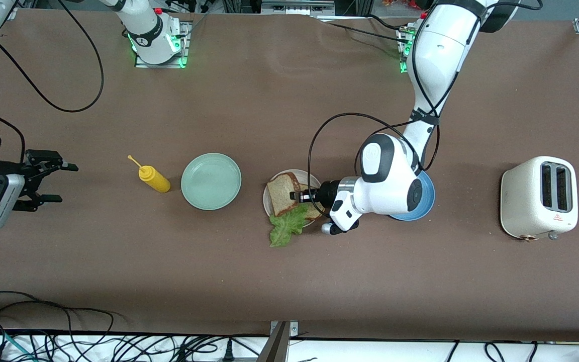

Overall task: Make sandwich on beige plate with both arms
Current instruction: 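Lower the toasted bread slice onto the lettuce with the left gripper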

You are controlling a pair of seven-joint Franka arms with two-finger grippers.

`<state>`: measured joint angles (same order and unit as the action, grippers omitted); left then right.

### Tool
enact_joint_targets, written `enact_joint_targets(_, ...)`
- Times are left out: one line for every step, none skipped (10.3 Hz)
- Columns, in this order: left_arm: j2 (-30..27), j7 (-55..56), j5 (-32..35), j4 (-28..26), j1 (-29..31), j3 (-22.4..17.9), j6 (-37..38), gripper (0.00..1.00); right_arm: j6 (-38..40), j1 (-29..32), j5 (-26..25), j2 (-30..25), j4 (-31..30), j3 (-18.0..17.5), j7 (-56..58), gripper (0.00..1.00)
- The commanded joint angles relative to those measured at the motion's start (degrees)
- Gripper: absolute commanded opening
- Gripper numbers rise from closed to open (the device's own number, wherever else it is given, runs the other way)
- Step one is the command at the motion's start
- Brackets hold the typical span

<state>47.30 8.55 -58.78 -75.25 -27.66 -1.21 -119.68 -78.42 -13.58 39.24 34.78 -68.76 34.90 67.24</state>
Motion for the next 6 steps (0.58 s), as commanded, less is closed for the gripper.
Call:
enact_joint_targets(1.39,-0.81,-1.69,1.51,-0.38,-0.72,-0.56,0.12,0.9,0.57,-1.79,-0.15,1.17,0.17,-1.67,1.0)
enact_joint_targets(1.91,-2.21,-1.34,1.51,-0.12,-0.81,-0.56,0.55,0.99,0.49,-3.28,-0.32,1.08,0.26,-1.59,1.0)
enact_joint_targets(2.18,-5.79,-1.34,1.16,0.23,-0.99,-0.56,0.81,0.99,0.4,-4.08,-0.33,1.17,0.43,-1.67,1.0)
enact_joint_targets(2.18,-7.04,-1.34,0.9,0.32,-1.07,-0.56,0.85,0.99,0.4,-4.26,-0.33,1.17,0.52,-1.76,1.0)
enact_joint_targets(2.18,-7.06,-1.25,0.9,0.59,-1.16,-0.56,0.88,0.99,0.4,-4.96,-0.33,1.17,0.78,-1.85,1.0)
enact_joint_targets(2.18,-7.14,-1.17,0.81,0.68,-1.34,-0.56,0.89,0.9,-1.08,-5.4,-0.94,1.26,2.26,-2.37,1.0)
